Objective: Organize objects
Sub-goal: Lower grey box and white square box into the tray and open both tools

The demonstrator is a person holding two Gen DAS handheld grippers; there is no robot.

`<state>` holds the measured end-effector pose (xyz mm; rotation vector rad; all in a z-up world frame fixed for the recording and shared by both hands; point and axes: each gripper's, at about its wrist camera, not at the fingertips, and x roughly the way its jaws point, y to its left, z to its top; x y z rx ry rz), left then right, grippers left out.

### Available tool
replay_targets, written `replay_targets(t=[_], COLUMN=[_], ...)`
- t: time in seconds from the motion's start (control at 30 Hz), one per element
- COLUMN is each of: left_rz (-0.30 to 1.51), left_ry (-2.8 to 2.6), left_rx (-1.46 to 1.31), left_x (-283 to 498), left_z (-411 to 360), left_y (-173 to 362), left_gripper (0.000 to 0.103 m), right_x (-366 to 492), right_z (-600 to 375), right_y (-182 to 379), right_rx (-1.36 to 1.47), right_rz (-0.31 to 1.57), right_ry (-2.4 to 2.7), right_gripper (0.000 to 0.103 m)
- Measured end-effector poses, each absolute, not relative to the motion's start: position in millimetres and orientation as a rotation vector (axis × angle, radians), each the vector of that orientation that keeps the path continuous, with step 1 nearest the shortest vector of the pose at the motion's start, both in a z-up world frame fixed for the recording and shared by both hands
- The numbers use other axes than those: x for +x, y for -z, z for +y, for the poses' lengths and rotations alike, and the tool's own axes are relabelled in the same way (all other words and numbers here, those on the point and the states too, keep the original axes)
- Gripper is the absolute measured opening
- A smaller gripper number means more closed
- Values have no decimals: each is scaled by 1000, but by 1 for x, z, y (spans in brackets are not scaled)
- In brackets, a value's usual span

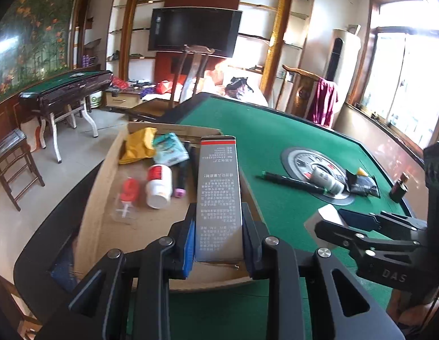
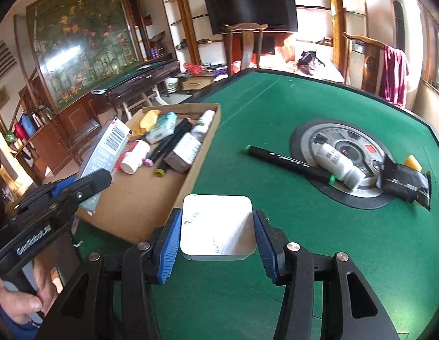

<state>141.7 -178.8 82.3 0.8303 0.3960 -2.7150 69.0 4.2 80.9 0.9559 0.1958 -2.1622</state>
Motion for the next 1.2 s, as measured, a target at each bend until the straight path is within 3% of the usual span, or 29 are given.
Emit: replay_targets(t=[0.4,1.2], left_rz=[499,525], left_ry=[2560,2495], left_rx=[841,966], left_x=[155,143], left_z=[-246,-257], left_y=[-62,-30], left_gripper=[26,26], right_x=[91,80], right_z=[-77,-134], right_y=[-90,-30], right_rx=[894,998], right_rz=[312,383], right_ry=[2025,1931], right_gripper=[55,55])
